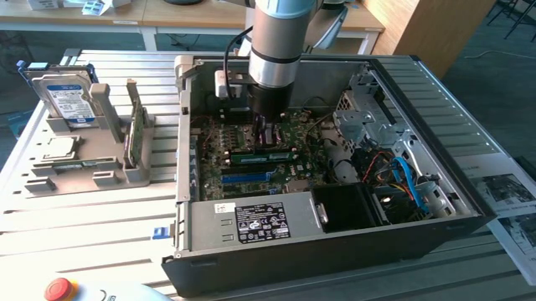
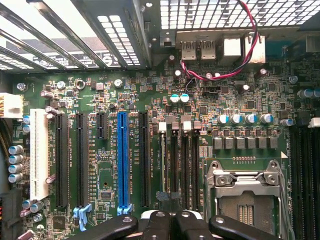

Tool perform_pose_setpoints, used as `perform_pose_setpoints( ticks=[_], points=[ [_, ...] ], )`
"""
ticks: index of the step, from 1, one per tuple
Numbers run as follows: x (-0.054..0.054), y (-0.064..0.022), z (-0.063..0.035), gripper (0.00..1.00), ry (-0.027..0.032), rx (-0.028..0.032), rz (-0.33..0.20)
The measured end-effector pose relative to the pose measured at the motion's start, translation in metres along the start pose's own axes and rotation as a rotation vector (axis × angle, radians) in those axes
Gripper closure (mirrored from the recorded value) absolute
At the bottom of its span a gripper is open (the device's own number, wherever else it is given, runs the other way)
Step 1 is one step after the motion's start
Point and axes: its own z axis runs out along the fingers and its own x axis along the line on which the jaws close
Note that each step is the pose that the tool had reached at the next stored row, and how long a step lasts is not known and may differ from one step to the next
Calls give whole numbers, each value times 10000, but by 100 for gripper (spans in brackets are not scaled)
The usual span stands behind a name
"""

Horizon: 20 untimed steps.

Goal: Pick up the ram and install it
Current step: 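Press down the ram until it locks into place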

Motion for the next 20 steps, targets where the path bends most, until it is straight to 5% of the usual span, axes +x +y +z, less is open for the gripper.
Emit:
perform_pose_setpoints(
  ticks=[20],
  points=[
    [-1,0,11,90,-2,0,0]
  ],
)
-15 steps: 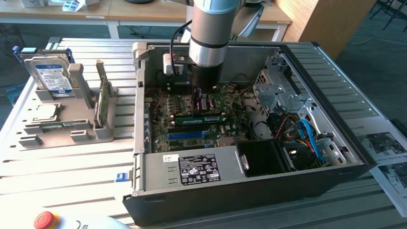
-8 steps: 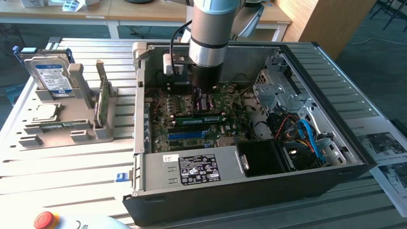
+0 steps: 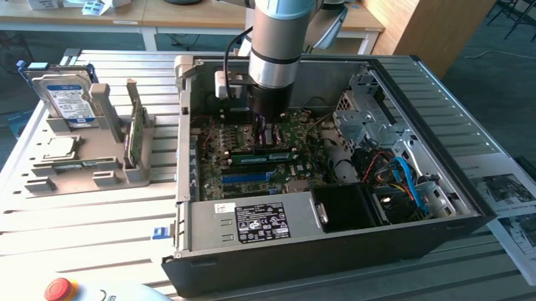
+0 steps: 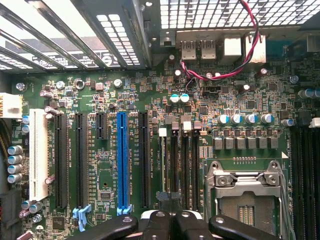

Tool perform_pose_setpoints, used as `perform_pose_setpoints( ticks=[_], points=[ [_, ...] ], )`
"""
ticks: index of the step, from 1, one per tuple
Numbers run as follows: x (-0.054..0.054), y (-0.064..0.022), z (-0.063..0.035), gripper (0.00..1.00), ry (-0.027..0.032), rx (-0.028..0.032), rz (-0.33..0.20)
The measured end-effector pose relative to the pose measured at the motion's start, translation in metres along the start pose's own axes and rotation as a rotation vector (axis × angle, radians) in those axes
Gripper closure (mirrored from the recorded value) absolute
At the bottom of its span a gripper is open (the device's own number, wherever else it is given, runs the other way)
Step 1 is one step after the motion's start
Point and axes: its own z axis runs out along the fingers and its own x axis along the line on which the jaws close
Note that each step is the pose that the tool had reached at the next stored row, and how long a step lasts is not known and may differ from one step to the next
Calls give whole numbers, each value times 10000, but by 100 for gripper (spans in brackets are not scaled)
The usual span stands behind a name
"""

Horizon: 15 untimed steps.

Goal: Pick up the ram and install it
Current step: 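Press down the ram until it locks into place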

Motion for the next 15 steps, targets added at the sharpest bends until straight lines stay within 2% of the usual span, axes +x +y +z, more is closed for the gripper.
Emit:
perform_pose_setpoints(
  ticks=[9,15],
  points=[
    [-1,0,-7,90,-7,4,0],
    [2,2,-59,90,-2,1,0]
  ],
)
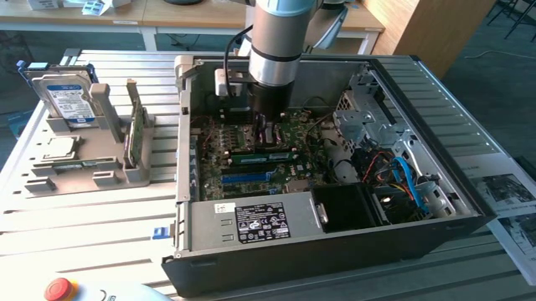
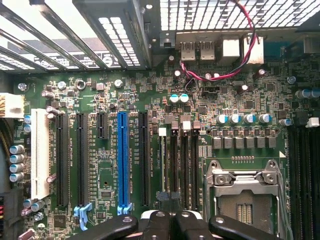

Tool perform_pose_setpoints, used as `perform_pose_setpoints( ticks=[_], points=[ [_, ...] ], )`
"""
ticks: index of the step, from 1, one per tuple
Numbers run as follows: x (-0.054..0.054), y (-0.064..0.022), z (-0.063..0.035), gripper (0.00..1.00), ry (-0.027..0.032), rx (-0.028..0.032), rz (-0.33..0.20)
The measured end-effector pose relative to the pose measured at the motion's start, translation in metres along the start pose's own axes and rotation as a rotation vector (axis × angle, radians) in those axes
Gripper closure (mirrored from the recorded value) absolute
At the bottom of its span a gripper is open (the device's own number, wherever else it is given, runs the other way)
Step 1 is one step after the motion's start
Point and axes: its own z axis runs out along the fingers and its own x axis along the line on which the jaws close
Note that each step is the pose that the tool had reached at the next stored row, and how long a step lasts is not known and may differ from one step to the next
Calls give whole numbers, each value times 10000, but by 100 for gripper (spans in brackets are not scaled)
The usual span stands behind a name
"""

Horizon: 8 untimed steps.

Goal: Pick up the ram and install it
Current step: 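Press down the ram until it locks into place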

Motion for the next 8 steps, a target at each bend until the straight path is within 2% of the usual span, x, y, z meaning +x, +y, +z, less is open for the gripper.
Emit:
perform_pose_setpoints(
  ticks=[8],
  points=[
    [6,5,-134,90,4,-2,0]
  ],
)
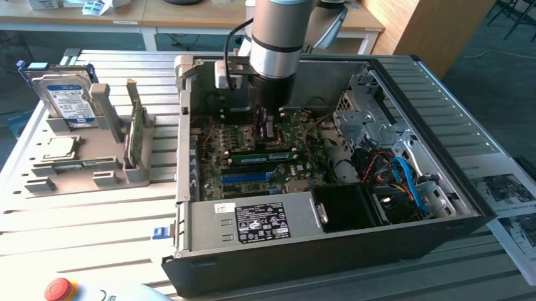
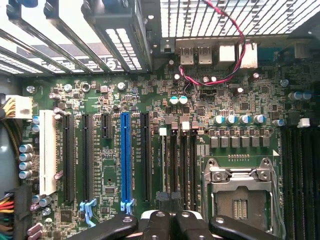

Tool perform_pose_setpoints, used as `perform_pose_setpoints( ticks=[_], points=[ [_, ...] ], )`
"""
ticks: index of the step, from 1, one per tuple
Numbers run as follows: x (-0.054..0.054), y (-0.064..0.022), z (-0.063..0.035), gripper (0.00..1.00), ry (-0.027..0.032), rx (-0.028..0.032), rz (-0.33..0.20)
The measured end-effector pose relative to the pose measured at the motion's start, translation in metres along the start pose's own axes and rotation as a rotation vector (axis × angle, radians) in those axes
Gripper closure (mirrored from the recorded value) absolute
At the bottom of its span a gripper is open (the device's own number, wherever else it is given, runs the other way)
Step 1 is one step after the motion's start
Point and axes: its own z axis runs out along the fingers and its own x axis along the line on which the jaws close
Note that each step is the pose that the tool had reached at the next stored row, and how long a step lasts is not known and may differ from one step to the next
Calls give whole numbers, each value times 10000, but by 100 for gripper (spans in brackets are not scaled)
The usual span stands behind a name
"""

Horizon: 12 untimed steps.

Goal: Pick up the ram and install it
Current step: 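Press down the ram until it locks into place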

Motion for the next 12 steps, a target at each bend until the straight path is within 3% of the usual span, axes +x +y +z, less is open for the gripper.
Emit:
perform_pose_setpoints(
  ticks=[12],
  points=[
    [11,8,-253,90,6,1,0]
  ],
)
